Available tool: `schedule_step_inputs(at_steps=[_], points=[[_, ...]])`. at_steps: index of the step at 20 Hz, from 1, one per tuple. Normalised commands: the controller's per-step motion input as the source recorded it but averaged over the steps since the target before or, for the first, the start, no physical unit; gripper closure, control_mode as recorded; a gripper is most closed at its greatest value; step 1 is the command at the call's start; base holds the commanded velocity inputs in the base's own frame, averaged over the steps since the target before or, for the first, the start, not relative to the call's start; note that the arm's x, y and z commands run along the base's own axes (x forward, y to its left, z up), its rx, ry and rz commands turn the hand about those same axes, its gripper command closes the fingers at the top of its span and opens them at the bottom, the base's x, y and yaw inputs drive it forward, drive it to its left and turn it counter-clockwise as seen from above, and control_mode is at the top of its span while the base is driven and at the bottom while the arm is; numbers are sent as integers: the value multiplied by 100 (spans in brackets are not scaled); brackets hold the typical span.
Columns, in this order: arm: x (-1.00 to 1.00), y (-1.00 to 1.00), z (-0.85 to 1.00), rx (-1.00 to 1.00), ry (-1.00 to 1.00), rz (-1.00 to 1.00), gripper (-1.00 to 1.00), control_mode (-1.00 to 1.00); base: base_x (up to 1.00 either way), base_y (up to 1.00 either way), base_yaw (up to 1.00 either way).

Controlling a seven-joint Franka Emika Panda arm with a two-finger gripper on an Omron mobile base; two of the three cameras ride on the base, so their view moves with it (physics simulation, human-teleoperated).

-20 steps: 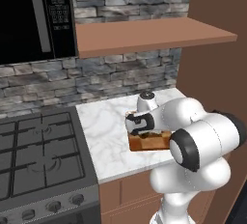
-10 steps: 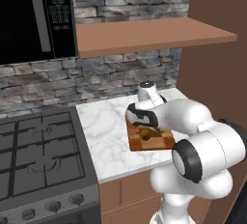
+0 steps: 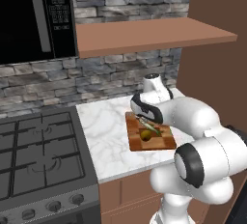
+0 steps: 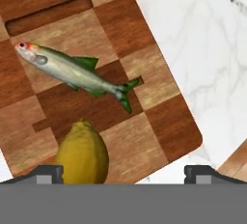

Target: Retrieve a lemon from the fridge and place it on the cutting board with the fish.

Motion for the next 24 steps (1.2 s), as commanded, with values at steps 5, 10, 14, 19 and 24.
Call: schedule_step_inputs(at_steps=[5, 10, 14, 19, 24], points=[[-53, -29, 28, 19, 0, 0, -100, -100, 0, 0, 0], [-53, -9, 81, 8, 0, 3, -100, -100, 0, 0, 0], [-43, -4, 47, -6, 0, 12, -100, -100, 0, 0, 0], [-55, 0, 0, -4, 0, 16, -100, -100, 0, 0, 0], [-74, 0, 9, 4, -7, 19, -100, -100, 0, 0, 0]])
